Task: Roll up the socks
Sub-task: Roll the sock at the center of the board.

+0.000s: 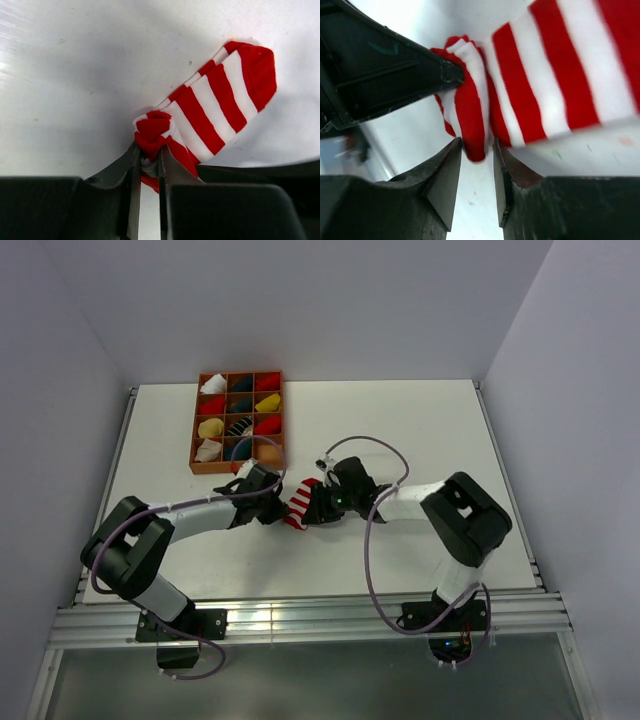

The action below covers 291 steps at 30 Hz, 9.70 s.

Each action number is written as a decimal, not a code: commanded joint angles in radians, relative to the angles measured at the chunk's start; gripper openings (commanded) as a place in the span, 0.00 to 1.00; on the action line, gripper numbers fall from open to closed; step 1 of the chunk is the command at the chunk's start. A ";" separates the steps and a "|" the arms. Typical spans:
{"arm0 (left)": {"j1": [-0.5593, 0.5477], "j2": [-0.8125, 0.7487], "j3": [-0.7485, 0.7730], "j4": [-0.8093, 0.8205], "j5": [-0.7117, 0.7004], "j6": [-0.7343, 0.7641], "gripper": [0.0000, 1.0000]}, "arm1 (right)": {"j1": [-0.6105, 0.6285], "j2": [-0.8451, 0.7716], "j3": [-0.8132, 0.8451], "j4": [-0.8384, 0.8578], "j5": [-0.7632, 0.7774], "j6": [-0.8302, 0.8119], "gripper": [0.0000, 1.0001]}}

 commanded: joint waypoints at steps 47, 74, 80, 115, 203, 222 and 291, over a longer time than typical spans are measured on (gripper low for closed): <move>0.003 -0.024 0.142 -0.254 0.051 0.160 0.25 | 0.493 0.048 0.063 -0.074 0.867 -0.449 0.00; 0.157 -0.473 -0.195 -0.090 0.047 0.080 0.71 | 0.144 0.158 0.184 -0.193 -0.145 -0.146 0.00; 0.151 -0.498 -0.261 -0.004 0.081 0.071 0.71 | 0.061 0.305 0.213 -0.113 -0.316 -0.022 0.00; 0.091 -0.277 -0.317 0.036 -0.043 -0.102 0.45 | 0.039 0.357 0.307 -0.194 -0.278 0.088 0.00; 0.140 -0.303 -0.071 -0.115 0.073 0.129 0.65 | 0.122 0.075 0.020 0.048 -0.010 -0.112 0.00; 0.100 -0.243 -0.211 0.076 0.012 -0.047 0.64 | 0.019 0.291 0.129 0.037 -0.206 -0.001 0.00; 0.046 -0.014 0.119 -0.302 0.078 0.281 0.16 | 0.619 0.150 0.130 -0.011 1.071 -0.543 0.00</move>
